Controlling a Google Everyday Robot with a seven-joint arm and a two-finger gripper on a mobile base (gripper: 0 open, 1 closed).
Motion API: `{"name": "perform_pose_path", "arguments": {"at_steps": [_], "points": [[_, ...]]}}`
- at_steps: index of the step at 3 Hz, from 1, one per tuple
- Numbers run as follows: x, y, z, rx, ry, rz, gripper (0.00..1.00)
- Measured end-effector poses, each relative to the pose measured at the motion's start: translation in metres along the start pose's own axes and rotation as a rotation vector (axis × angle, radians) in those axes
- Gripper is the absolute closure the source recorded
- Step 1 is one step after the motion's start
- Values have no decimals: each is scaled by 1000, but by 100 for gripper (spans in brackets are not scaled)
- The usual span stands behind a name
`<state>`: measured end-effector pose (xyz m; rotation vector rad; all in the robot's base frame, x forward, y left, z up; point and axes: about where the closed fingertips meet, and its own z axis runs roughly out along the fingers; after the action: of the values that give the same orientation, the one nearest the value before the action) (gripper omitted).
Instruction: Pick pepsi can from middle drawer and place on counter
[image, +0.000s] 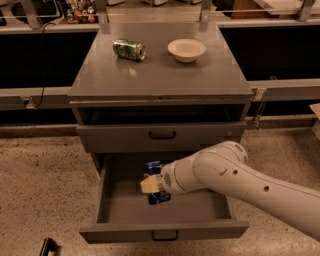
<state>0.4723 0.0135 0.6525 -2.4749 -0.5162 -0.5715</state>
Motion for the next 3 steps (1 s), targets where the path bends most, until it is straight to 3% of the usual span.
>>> {"name": "perform_pose_path", "arguments": {"at_steps": [1,2,3], "points": [[17,-3,-18,-16,35,-93,100],[69,-23,-85,14,129,-229,100],[111,-39,-127,67,136,-395,100]]}}
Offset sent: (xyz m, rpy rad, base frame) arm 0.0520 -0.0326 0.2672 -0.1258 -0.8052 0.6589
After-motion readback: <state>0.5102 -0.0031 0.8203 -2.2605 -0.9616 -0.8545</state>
